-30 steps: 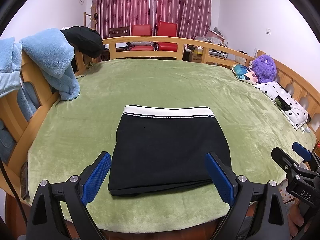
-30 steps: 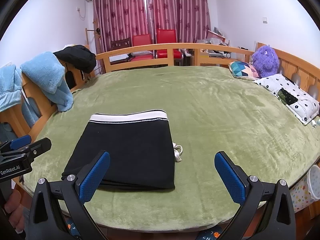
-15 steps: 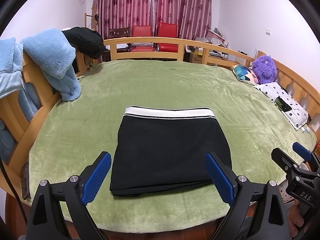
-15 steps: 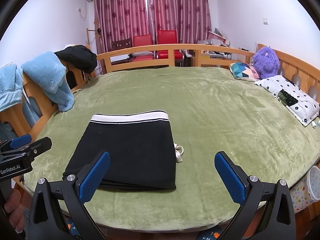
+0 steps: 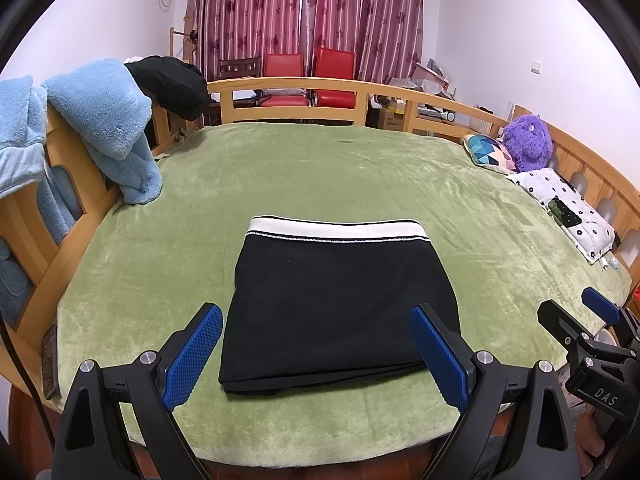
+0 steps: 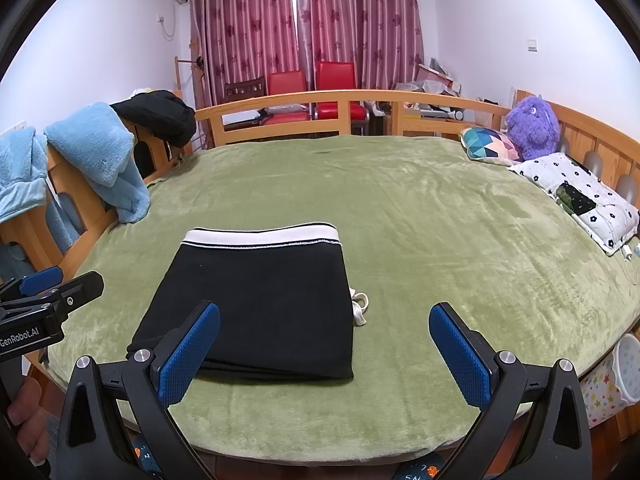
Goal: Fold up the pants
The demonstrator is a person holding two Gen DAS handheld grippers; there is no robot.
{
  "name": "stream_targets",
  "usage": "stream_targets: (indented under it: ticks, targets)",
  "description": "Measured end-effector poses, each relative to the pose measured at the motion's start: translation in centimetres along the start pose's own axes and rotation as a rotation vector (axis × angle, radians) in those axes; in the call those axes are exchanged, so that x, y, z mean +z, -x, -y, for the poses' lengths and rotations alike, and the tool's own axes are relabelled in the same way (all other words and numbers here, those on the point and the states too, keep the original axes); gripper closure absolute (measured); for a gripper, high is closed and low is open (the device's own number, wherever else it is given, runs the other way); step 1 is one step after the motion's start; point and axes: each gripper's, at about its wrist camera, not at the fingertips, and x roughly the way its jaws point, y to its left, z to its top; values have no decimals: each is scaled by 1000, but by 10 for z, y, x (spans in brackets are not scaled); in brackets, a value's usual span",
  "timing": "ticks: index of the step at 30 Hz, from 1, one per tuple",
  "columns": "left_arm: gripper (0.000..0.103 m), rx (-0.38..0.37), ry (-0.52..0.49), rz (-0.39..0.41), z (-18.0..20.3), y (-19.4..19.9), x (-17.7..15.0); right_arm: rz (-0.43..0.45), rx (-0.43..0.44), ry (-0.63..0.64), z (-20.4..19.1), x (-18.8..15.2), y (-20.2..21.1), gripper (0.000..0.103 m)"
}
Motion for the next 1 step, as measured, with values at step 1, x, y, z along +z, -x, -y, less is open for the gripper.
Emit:
stream_targets:
  ticks: [1]
  targets:
    - [8, -1, 1, 1, 1, 1, 0, 1, 1, -1, 0, -1, 0, 0]
